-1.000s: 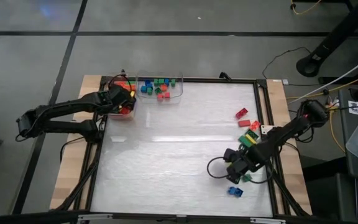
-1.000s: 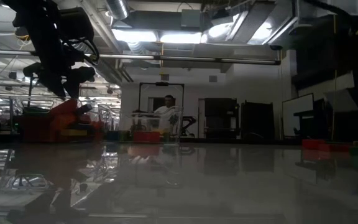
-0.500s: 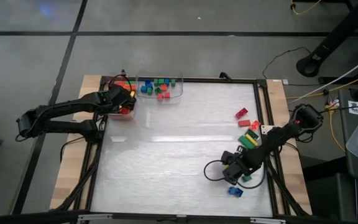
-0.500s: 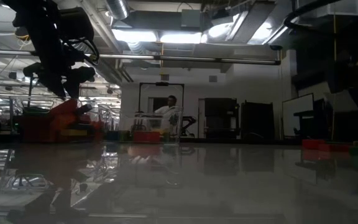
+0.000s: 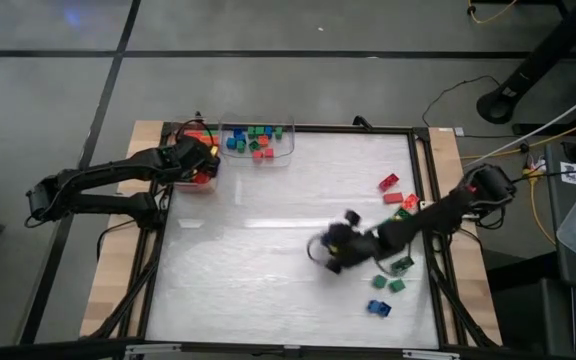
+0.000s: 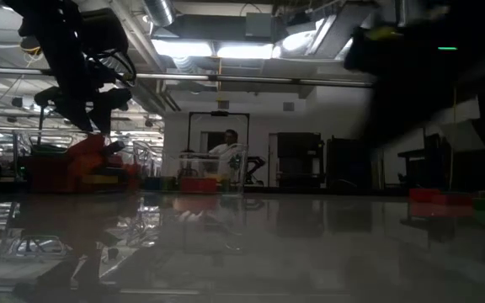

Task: Sort blocks by size
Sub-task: Put the small blue block into the right transparent bin

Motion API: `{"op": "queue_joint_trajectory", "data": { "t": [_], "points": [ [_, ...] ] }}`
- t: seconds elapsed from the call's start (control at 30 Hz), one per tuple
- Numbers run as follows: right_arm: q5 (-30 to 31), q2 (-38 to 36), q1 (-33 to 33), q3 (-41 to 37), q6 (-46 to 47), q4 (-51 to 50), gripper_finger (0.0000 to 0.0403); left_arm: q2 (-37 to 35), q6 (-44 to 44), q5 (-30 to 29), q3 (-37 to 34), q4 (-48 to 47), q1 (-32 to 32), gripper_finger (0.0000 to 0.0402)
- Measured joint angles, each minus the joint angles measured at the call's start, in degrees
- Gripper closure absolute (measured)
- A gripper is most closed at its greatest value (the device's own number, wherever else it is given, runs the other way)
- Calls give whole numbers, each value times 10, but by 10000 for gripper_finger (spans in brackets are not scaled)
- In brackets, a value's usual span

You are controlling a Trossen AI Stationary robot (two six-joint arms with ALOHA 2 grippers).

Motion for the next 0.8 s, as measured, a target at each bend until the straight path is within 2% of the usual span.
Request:
{"op": "queue_joint_trajectory", "data": {
  "t": [0.2, 0.33, 0.5, 0.67, 0.8],
  "points": [
    [0, 0, -136, 0, -233, 260, 256, 0, 0, 5, 0, 17, 0, 219],
    [-59, 0, -233, 0, -328, 412, 266, 0, 0, 5, 0, 17, 0, 219],
    [-168, 37, -349, 7, -342, 524, 258, 0, 0, 5, 0, 28, 0, 219],
    [-242, 121, -420, 72, -315, 542, 254, 0, 0, 5, 0, 55, 0, 219],
    [-260, 192, -445, 147, -316, 523, 253, 0, 0, 5, 0, 57, -3, 219]
  ]
}}
